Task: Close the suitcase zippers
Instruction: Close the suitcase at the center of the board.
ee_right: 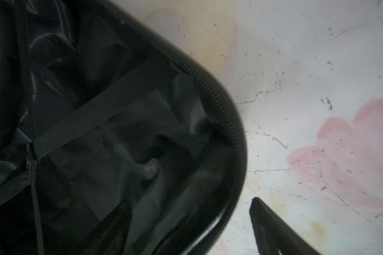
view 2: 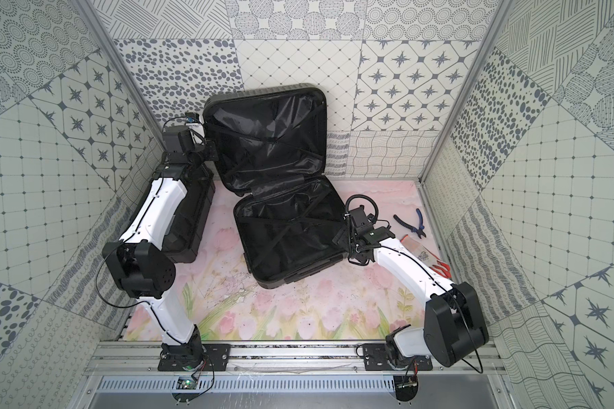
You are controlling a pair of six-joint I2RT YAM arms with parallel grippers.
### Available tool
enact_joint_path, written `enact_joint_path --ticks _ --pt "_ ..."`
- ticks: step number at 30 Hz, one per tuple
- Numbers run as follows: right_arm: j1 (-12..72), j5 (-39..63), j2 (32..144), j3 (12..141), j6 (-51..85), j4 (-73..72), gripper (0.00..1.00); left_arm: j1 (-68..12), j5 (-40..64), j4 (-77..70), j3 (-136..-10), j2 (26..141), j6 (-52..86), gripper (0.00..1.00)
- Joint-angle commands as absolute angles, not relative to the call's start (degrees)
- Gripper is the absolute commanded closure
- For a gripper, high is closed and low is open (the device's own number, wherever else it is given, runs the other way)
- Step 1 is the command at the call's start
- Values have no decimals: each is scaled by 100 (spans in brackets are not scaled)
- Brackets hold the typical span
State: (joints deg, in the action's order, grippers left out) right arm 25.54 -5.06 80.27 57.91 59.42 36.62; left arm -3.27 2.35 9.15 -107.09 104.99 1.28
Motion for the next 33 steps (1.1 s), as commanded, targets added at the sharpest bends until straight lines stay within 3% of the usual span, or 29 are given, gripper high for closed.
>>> enact_joint_path --ticks 1,6,10,13,24,33 --pt "2575 -290 8151 5645 6623 3443 23 -603 1095 -86 -9842 9827 -47 100" --pt "2575 -168 8230 5407 6707 3104 48 -825 1161 -451 -8868 9069 36 100" --pt "2593 48 8288 5300 6761 2821 82 -1171 1027 -558 -8018 8376 1 100" --pt "2616 118 8351 5251 6875 2791 100 -1469 862 -671 -7278 7797 9 100" --pt "2940 132 8340 5191 7529 2239 100 -2390 18 -479 -4911 5896 821 99" --pt "3100 43 8301 5323 7625 2008 98 -2915 -263 545 -3916 4616 1386 78"
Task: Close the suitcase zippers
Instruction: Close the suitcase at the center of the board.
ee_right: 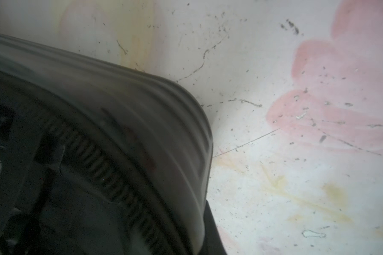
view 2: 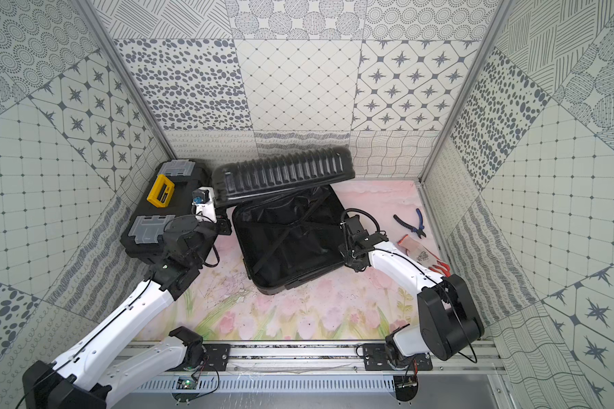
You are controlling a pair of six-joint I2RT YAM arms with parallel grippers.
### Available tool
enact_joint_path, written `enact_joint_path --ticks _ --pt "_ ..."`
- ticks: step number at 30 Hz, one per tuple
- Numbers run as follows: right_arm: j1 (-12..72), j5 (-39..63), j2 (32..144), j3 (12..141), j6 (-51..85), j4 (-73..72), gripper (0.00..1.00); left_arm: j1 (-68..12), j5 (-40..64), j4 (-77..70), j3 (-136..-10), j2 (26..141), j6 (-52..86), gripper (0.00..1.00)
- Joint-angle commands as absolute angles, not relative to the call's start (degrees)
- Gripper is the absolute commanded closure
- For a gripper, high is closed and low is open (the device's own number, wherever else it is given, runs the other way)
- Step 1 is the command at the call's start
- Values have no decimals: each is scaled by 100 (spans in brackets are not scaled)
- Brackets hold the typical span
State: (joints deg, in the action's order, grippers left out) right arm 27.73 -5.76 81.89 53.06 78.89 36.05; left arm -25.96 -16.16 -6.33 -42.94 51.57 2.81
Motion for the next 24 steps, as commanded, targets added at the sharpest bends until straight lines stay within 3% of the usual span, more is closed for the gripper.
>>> enact_joint_path --ticks 1,4,6,10,17,24 --pt "3101 60 8307 5335 7597 2002 95 -2956 -239 725 -3850 4474 1445 74" --pt "3081 31 8225 5322 7524 2056 76 -3034 -43 1220 -3716 4103 1658 61" --pt "3019 32 8071 5335 7382 2328 69 -3067 141 1637 -3697 3872 1800 54" --pt "2714 -124 7374 4968 7093 3128 50 -3067 220 3053 -3798 3342 2476 48" --pt "1831 -482 5561 4529 5940 4530 38 -3068 128 5199 -4059 2463 4130 47" --pt "751 89 5967 6031 3529 4659 25 -3067 -941 5747 -4746 2307 4896 42"
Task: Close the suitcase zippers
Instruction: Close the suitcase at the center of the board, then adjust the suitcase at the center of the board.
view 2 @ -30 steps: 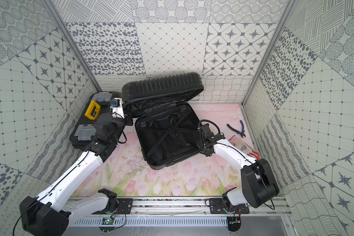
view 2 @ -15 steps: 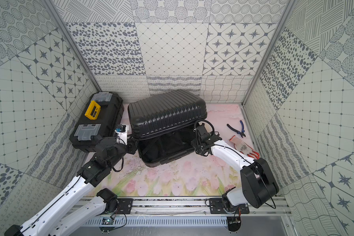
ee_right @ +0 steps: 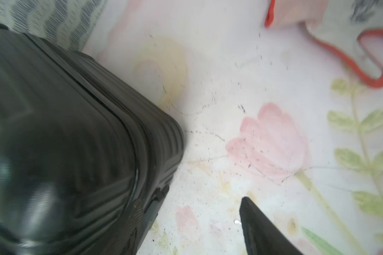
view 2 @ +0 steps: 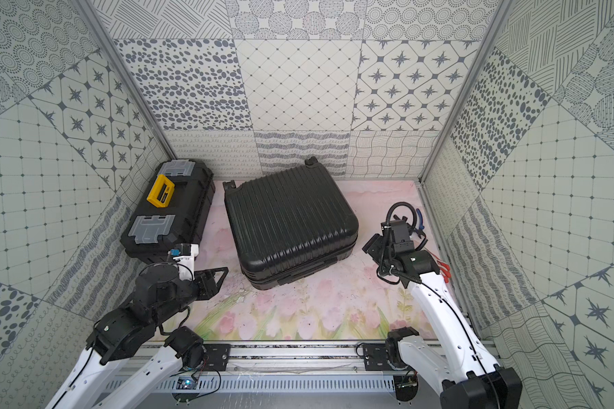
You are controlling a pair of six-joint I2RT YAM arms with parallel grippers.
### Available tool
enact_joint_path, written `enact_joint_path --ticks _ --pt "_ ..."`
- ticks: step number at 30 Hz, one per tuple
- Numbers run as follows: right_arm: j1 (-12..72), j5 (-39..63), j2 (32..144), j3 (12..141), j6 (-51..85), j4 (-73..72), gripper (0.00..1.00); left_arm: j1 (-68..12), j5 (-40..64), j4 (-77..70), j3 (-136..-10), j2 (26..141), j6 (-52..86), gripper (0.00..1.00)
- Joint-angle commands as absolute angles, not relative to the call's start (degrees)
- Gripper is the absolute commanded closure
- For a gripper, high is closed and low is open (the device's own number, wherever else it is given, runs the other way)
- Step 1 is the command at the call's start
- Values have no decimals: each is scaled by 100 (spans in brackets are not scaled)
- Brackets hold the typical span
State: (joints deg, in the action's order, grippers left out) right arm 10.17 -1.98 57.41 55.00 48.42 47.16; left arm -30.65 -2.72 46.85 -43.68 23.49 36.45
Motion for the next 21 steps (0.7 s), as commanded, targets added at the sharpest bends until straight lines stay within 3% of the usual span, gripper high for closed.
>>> enact_joint_path --ticks 1,5,11,18,21 --pt "575 443 6146 6229 3266 4533 22 -3066 -1044 5634 -4814 2388 4966 41" --pt "299 1772 6937 7031 2551 4039 14 -3065 -1574 5285 -5146 3003 4968 35" --pt "316 3720 8176 8085 1594 3810 4 -3067 -2470 4831 -6036 4800 5240 28" --pt "387 3998 9228 8952 539 4681 2 -2998 -2803 3443 -6497 6282 5148 26" --pt "452 4154 9492 9053 380 4845 2 -2639 -2439 2918 -6557 6764 5178 26"
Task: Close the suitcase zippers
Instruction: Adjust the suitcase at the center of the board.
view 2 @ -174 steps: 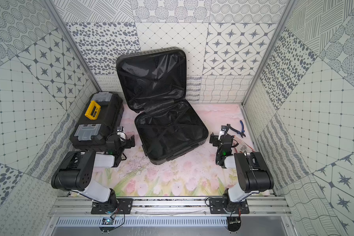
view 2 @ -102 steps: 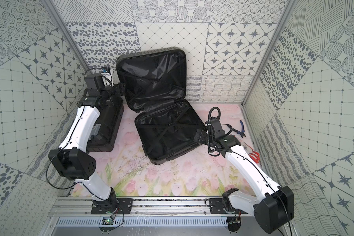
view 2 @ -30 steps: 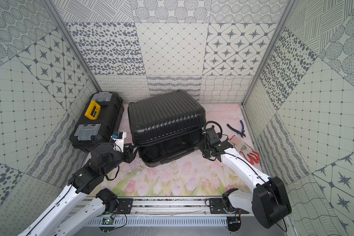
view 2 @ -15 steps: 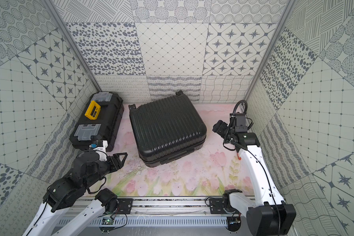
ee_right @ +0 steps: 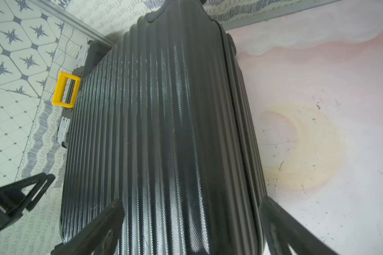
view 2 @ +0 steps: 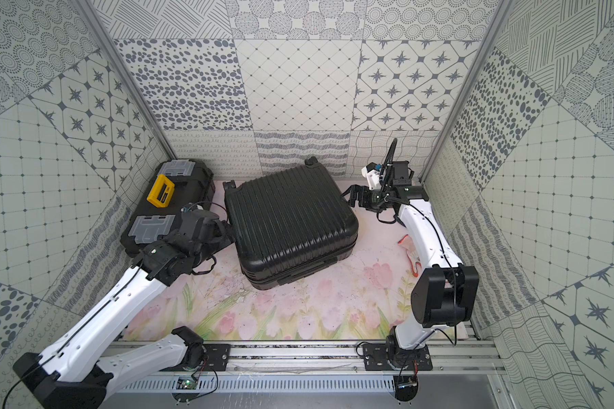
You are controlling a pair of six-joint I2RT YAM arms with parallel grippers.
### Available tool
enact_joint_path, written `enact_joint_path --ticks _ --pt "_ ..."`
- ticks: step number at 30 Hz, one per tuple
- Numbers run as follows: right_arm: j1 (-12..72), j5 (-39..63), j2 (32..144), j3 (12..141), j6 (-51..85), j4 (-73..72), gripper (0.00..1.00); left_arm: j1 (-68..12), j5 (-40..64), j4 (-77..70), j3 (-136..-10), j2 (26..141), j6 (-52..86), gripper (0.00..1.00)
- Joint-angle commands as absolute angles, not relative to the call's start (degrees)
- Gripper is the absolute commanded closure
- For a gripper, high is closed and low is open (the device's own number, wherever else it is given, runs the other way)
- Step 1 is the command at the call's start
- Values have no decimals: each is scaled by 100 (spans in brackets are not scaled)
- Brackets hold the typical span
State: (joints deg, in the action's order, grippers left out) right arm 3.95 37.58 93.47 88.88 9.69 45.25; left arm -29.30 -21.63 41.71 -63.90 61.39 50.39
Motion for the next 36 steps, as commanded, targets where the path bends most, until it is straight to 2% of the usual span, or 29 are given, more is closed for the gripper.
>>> enact_joint_path --ticks 1,5,13,21,30,36 --pt "512 4122 9532 9046 322 4885 2 -2492 -2246 2884 -6636 6956 5228 26" --pt "795 3872 9559 8840 142 4948 2 -2202 -1649 2657 -6929 7581 5029 26" --pt "853 3774 9577 8372 231 4751 2 -1804 -785 2988 -7497 8596 4466 27" --pt "1025 4095 9279 7865 159 4799 2 -1501 297 2868 -7845 9258 3828 31" --pt "1603 4036 8454 6913 697 4483 2 -1498 1653 2782 -8694 10263 3293 38" --pt "2262 3502 7606 6304 1583 4053 2 -1564 2019 2889 -9558 11040 3098 40"
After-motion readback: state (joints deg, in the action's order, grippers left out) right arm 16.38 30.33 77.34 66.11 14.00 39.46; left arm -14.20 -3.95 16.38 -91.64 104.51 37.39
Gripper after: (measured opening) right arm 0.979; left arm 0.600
